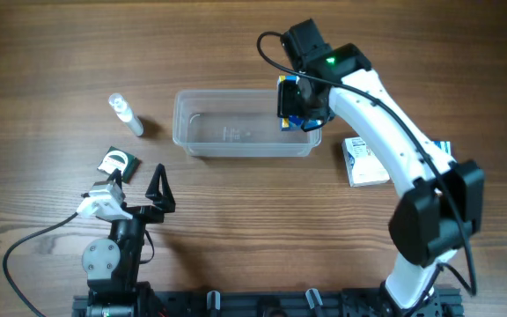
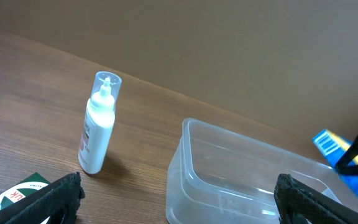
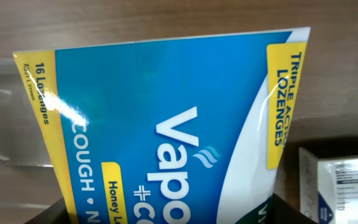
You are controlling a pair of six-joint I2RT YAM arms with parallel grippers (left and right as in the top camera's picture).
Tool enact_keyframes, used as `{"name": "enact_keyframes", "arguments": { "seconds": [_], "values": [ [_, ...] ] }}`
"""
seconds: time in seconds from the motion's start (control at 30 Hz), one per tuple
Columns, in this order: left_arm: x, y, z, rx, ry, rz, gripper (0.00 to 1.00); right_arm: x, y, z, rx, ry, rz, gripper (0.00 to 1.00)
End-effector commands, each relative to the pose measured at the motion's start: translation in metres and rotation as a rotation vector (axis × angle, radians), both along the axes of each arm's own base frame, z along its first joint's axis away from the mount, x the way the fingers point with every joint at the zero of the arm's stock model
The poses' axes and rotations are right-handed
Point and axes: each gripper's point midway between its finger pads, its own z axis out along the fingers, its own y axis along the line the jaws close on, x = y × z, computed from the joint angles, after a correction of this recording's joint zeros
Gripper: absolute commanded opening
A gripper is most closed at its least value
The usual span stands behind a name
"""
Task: Pack container
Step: 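Carry the VapoDrops box left over the clear container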
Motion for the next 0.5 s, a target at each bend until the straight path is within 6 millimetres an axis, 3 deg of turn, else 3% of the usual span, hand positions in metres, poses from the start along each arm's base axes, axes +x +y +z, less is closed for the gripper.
{"name": "enact_keyframes", "arguments": {
  "seconds": [0.0,0.47],
  "values": [
    [0.000,0.004,-0.003,0.009,0.004,0.019,1.00,-0.002,-0.003,-0.021,-0.044,0.041,-0.023,0.58],
    [0.000,0.004,-0.003,0.009,0.004,0.019,1.00,-0.004,-0.002,-0.034,-0.047,0.079,-0.040,0.59]
  ]
}}
